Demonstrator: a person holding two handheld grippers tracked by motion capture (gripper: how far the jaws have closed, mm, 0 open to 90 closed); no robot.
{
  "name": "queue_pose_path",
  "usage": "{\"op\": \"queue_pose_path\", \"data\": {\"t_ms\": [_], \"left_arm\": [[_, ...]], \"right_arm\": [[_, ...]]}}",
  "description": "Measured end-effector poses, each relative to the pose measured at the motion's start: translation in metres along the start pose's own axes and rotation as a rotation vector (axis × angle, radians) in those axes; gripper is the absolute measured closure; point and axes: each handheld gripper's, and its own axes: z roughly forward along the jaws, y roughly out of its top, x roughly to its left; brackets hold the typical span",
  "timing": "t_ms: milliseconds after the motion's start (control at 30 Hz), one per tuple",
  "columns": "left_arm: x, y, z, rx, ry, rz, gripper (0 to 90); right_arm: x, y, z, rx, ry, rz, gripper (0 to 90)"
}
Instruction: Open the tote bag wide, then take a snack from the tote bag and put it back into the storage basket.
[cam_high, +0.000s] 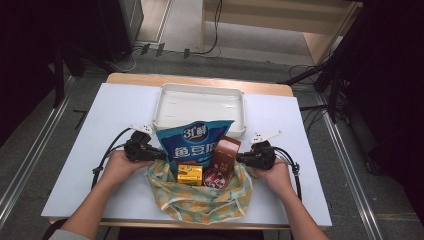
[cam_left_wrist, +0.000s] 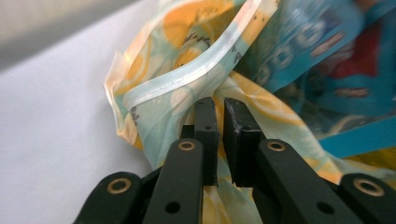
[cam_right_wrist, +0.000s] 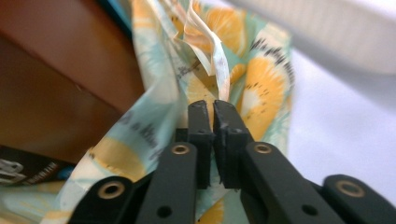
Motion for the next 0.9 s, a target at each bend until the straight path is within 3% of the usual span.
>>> {"op": "queue_pose_path", "data": {"t_ms": [33,67,333,667,900], "left_arm": [[-0.003,0.001,-0.002,0.001,0.006,0.008,76.5],[-0.007,0.003,-0.007,-0.005,0.024,0.044,74.2],[-0.011,0.008,-0.014,0.005,0.033,0.04,62.1],[-0.018,0.013,-0.029,-0.01,0.035,0.043,56.4],[-0.022,0.017,-0.038,-0.018,0.031,0.048,54.4]], "right_arm": [[0.0,0.001,-0.005,-0.018,-0.017,0.0,80.8],[0.0,0.002,-0.007,-0.019,-0.023,0.002,79.1],[0.003,0.005,-0.019,-0.04,-0.056,-0.003,68.0],[0.0,0.006,-0.029,-0.055,-0.065,0.046,60.4],[0.0,0.007,-0.035,-0.078,-0.083,0.054,55.6]]}}
